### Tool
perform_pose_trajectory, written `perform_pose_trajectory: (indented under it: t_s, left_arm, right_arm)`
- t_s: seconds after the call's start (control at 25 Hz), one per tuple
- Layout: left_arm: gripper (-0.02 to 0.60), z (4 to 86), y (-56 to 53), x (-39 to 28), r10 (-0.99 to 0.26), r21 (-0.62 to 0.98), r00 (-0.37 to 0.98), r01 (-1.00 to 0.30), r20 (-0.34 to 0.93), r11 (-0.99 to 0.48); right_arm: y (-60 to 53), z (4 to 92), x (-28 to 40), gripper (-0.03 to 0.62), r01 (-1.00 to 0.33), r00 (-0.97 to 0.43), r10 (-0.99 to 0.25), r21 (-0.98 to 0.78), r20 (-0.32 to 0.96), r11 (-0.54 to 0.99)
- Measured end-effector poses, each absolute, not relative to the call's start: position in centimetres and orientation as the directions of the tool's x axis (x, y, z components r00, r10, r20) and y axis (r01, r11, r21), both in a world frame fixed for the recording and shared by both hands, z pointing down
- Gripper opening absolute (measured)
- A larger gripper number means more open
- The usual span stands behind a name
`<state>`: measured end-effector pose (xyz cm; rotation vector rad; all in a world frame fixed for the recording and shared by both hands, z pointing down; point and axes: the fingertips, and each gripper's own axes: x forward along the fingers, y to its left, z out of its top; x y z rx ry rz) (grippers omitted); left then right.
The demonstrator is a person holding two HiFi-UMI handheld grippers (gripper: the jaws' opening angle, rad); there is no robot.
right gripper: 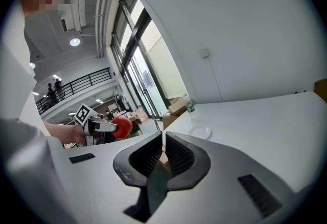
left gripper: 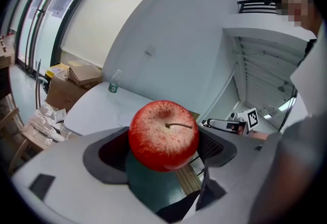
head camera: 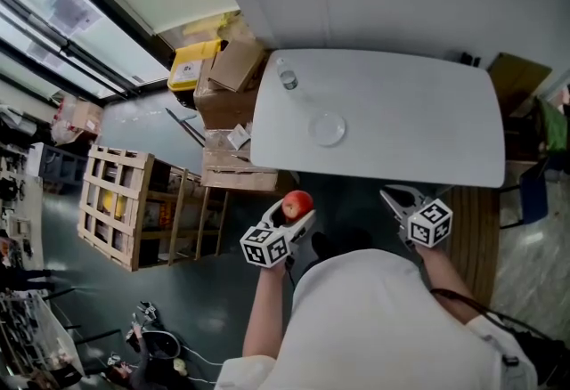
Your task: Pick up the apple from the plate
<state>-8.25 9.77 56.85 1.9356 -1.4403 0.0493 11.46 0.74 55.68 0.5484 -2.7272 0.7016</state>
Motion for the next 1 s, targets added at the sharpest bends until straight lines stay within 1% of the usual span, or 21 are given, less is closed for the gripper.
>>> perform_pose_trajectory:
  t_s: [1.0]
  left_arm:
    - [0.399, 56.8, 8.7, -11.1, -0.817, 0.539, 0.423, -0.825, 0.391, -0.169]
  right_arm:
    - [-0.2, 55.2, 9.1, 0.044, -0.474, -0.867, -0.343, -0.382, 0.361, 0.793]
